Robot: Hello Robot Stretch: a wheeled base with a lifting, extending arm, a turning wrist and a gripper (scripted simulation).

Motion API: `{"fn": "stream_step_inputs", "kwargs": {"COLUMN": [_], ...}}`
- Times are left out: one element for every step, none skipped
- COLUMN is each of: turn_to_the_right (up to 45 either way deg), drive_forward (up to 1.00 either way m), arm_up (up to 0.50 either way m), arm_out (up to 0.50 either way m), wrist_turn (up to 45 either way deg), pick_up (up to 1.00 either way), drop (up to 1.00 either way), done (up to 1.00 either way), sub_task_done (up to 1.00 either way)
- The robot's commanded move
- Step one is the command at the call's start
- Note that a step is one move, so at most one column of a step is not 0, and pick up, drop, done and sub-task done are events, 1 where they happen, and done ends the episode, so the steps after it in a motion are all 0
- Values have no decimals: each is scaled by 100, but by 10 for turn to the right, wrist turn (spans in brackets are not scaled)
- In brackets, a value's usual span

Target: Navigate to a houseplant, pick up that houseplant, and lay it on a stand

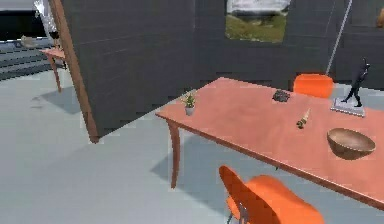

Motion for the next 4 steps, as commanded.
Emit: {"fn": "stream_step_inputs", "kwargs": {"turn_to_the_right": [-450,-420,450,270], "drive_forward": [0,0,0,0], "arm_up": [0,0,0,0], "arm_out": [0,0,0,0], "wrist_turn": [0,0,0,0], "pick_up": [0,0,0,0], "drop": [0,0,0,0], "done": [0,0,0,0], "sub_task_done": [0,0,0,0]}}
